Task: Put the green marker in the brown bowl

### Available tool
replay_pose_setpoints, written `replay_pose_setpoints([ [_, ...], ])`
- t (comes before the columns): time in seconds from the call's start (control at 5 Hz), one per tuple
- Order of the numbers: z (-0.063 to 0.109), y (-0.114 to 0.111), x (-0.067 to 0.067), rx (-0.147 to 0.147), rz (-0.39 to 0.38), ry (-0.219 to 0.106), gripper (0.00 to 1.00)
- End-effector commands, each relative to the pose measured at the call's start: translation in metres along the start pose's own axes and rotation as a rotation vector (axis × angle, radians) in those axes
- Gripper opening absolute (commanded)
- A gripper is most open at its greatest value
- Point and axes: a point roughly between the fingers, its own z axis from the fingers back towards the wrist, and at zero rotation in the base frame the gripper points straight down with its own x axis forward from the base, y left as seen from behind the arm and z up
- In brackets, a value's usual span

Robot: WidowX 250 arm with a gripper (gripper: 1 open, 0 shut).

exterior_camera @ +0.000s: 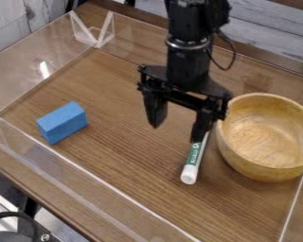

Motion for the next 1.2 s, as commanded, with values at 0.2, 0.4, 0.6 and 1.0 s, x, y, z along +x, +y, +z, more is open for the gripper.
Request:
replay_pose_setpoints([
  [0.2, 0.0, -0.009, 0.0, -0.024, -0.004, -0.064, 1.0],
  [0.4, -0.006, -0.011, -0.001, -0.029, -0.009, -0.061, 1.0],
  [0.6, -0.012, -0.013, -0.001, -0.038, -0.016, -0.061, 1.0],
  [1.0, -0.024, -0.016, 0.0, -0.061, -0.034, -0.061, 1.0],
])
